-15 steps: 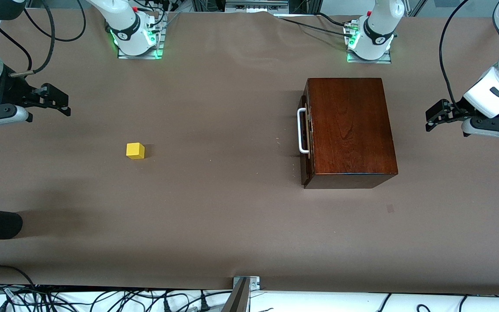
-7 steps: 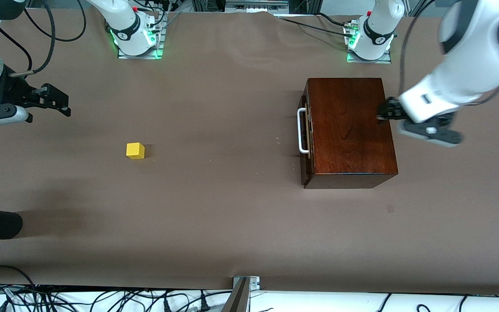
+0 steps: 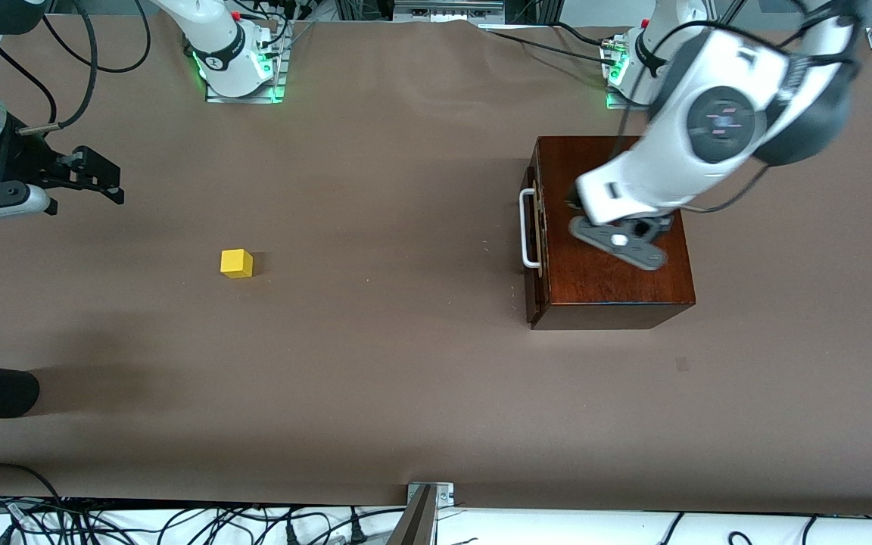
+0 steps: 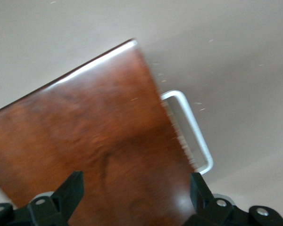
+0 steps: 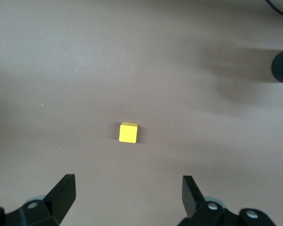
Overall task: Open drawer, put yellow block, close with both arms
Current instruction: 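Move the left gripper over the box toward the drawer handle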
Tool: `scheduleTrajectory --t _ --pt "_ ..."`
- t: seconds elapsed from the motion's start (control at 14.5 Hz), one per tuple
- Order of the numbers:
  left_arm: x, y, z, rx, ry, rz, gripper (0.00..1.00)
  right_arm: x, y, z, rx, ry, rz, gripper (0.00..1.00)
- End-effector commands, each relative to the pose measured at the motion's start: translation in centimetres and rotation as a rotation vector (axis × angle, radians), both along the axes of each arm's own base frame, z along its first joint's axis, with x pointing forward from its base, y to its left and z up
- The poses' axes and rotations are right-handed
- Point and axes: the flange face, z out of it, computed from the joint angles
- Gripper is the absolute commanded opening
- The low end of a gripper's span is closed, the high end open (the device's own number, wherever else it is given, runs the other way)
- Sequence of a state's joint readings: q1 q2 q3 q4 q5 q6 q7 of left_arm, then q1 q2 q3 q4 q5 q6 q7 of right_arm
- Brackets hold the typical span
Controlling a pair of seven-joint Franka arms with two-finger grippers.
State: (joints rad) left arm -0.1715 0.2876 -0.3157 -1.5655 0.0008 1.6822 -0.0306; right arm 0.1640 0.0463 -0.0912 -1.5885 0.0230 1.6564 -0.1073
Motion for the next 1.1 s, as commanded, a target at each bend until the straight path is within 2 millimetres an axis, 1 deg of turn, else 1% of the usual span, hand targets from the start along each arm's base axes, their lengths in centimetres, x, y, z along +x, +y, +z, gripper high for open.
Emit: scheduleTrajectory --t 0.0,0.14,0.28,0.34,0.48,0.62,0.69,0.76,0.9,1.03 --pt "0.0 -6.5 -1.2 0.000 0.021 0.068 1.00 0.0 0.2 0.4 0.007 -0.007 0.013 1.00" --pt "-0.1 -10.6 -2.9 -0.005 0.008 0.139 1.00 0.0 0.2 0.4 0.007 -0.009 0.013 1.00" --pt "-0.5 -14.1 -5.2 -0.034 -0.018 0.187 1.00 0.0 0.2 0.5 0.007 -0.010 0.013 1.00" --pt "-1.1 -16.0 -6.2 -0.050 -0.038 0.200 1.00 0.0 0.1 0.5 0.007 -0.012 0.011 1.00" --pt "-3.2 -20.2 -9.5 -0.038 -0.051 0.231 1.00 0.0 0.0 0.5 0.009 -0.015 0.010 1.00" --pt "-4.6 -22.3 -11.1 0.015 -0.116 0.256 1.00 0.1 0.0 0.6 0.007 -0.018 0.010 1.00" --pt "-5.2 -22.9 -11.2 0.043 -0.154 0.239 1.00 0.1 0.0 0.5 0.007 -0.017 0.010 1.00" --pt "-5.3 -22.5 -11.4 0.083 -0.178 0.221 1.00 0.0 0.0 0.5 0.007 -0.013 0.010 1.00" --pt "-5.3 -21.0 -11.7 0.168 -0.143 0.223 1.00 0.0 0.0 0.5 0.007 -0.012 0.010 1.00" --pt "-4.6 -18.3 -12.2 0.255 -0.078 0.253 1.00 -0.1 0.0 0.3 0.006 -0.004 0.011 1.00"
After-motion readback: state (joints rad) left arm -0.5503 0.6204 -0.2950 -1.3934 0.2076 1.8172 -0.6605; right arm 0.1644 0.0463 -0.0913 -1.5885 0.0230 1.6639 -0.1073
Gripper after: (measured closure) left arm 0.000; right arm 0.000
